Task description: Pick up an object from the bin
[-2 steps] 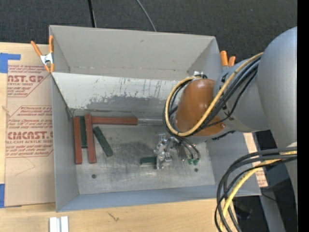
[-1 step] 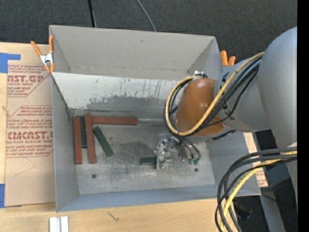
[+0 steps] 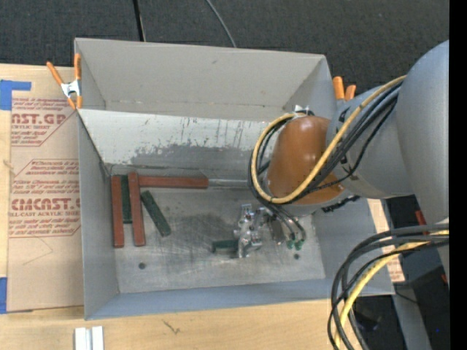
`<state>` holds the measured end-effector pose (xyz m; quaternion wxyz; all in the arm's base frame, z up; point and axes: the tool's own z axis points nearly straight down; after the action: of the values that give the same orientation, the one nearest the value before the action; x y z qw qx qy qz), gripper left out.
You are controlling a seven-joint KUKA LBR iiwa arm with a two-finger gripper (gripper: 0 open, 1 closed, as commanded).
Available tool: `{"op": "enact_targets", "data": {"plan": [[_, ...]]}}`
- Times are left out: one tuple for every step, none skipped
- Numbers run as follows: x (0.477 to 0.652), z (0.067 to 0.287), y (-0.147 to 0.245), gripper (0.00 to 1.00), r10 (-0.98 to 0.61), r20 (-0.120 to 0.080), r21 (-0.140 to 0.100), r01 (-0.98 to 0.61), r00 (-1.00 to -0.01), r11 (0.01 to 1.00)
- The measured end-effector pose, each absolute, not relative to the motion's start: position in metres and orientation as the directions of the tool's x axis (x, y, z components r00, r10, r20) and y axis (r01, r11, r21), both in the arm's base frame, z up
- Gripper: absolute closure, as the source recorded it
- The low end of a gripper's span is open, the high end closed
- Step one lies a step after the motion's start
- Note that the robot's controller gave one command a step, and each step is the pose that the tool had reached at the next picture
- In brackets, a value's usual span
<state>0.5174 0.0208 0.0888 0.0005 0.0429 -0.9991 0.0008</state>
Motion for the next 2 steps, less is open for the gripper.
{"op": "enact_targets", "data": {"plan": [[0.517, 0.108, 0.021, 1.00, -0.087, 0.004, 0.000, -0.087, -0.996, 0.996], [0.519, 0.121, 0.021, 1.00, -0.087, -0.004, -0.001, -0.087, -0.996, 0.996]]}}
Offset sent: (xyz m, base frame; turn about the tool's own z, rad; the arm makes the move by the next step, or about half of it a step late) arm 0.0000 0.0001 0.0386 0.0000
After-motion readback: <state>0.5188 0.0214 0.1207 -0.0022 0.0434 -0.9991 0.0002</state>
